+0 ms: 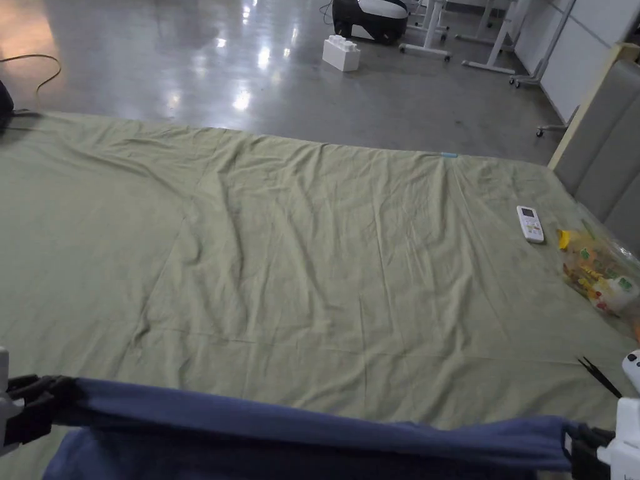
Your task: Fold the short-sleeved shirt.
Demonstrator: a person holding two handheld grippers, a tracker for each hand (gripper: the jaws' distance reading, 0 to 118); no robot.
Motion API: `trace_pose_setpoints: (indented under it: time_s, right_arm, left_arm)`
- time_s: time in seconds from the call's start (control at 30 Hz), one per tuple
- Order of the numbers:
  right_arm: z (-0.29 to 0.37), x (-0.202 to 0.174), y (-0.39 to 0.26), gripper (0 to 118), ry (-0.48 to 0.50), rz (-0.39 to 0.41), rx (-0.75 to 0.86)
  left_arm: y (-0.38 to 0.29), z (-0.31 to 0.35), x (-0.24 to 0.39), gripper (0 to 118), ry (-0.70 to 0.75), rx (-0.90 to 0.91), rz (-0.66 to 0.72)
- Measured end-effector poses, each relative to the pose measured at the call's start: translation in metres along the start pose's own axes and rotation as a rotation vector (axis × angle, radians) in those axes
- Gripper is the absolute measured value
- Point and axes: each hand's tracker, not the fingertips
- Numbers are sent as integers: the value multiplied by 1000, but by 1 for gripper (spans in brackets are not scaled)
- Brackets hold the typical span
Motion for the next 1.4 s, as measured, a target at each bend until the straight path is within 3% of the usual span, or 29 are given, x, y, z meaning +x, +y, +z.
trace_pose_setpoints:
  time_s: [0.3, 0.7, 0.77, 0.8, 0.83, 0.87, 0.9, 0.93, 0.97, 1.13, 1.3, 1.4]
  right_arm:
    - [-36, 4, -83, 0, -12, -28, -184]
    - [-70, -12, -100, 2, -38, -1, -186]
    - [-66, -12, -97, 12, -32, 20, -185]
    - [-61, -12, -92, 22, -45, 35, -178]
    - [-58, -8, -89, 40, -58, 41, -164]
    - [-52, -6, -81, 70, -74, 38, -140]
    - [-45, -5, -73, 88, -84, 31, -102]
    - [-36, -5, -62, 99, -100, 13, -47]
    - [-26, -7, -52, 103, -112, 3, 11]
    - [-1, -40, -3, 103, -99, 11, 300]
    - [19, -97, 36, 102, -130, 22, 599]
    - [26, -124, 52, 89, -131, 21, 750]
  left_arm:
    - [-81, -10, -6, 5, 26, -161, 17]
    - [-108, -26, -4, 5, 57, -205, 33]
    - [-101, -20, 1, 13, 56, -205, 28]
    - [-95, -16, 4, 24, 64, -187, 12]
    - [-89, -12, 7, 42, 71, -162, -11]
    - [-80, -9, 9, 63, 64, -127, -27]
    - [-73, -5, 13, 70, 58, -95, -35]
    - [-62, -1, 17, 71, 60, -54, -42]
    - [-52, 1, 22, 71, 69, -18, -49]
    - [-1, 1, 52, 71, 97, 198, -79]
    - [36, 11, 101, 71, 136, 421, -67]
    - [50, 21, 125, 69, 196, 539, -79]
